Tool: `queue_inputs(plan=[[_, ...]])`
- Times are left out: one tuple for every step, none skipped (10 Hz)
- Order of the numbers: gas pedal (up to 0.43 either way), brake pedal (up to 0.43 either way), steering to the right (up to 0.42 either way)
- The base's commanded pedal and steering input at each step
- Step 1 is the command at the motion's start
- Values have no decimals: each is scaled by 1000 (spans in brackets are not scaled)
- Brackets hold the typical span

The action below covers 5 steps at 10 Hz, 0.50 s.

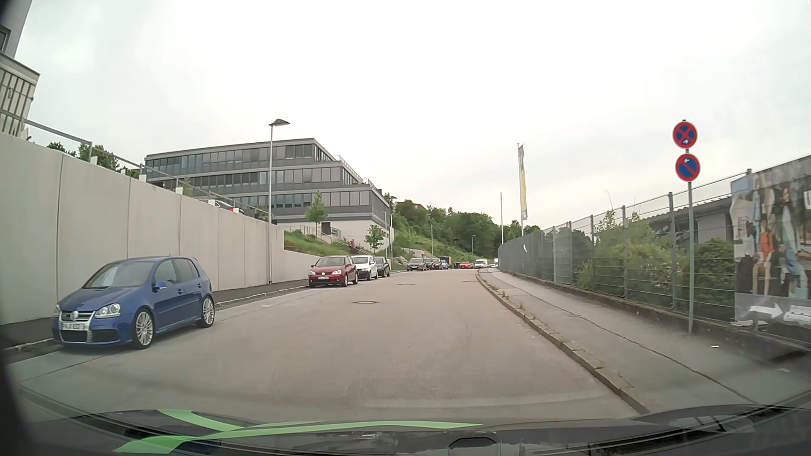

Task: Follow the waypoints while adhering to traffic rules and regulations

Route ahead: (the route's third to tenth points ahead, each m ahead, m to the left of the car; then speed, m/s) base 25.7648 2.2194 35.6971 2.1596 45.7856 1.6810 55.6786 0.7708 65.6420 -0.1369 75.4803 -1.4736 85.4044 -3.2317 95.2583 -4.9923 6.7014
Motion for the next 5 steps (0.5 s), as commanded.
queue_inputs(plan=[[138,0,-8],[138,0,-8],[138,0,-8],[138,0,-8],[138,0,-7]])
